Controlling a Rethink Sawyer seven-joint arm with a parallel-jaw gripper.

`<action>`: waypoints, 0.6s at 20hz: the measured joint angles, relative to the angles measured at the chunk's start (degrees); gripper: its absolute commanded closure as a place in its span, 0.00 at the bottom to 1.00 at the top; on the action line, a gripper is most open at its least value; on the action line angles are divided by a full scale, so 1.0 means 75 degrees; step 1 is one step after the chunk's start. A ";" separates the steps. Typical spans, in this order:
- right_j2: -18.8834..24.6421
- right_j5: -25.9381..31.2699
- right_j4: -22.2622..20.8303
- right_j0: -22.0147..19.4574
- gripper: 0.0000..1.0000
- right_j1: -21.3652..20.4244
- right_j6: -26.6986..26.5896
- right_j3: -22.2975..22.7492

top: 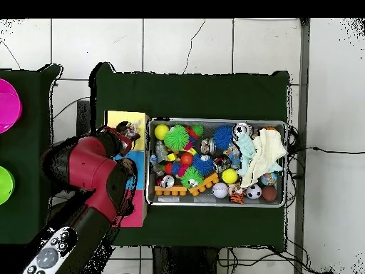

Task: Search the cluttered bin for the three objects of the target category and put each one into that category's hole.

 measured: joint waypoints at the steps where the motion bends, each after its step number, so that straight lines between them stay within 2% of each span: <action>1: 0.0000 0.0013 -0.0016 -0.0011 0.00 -0.0024 0.0000 -0.0001; 12: 0.0000 0.0091 -0.0199 -0.0217 0.00 -0.0524 0.0000 -0.0103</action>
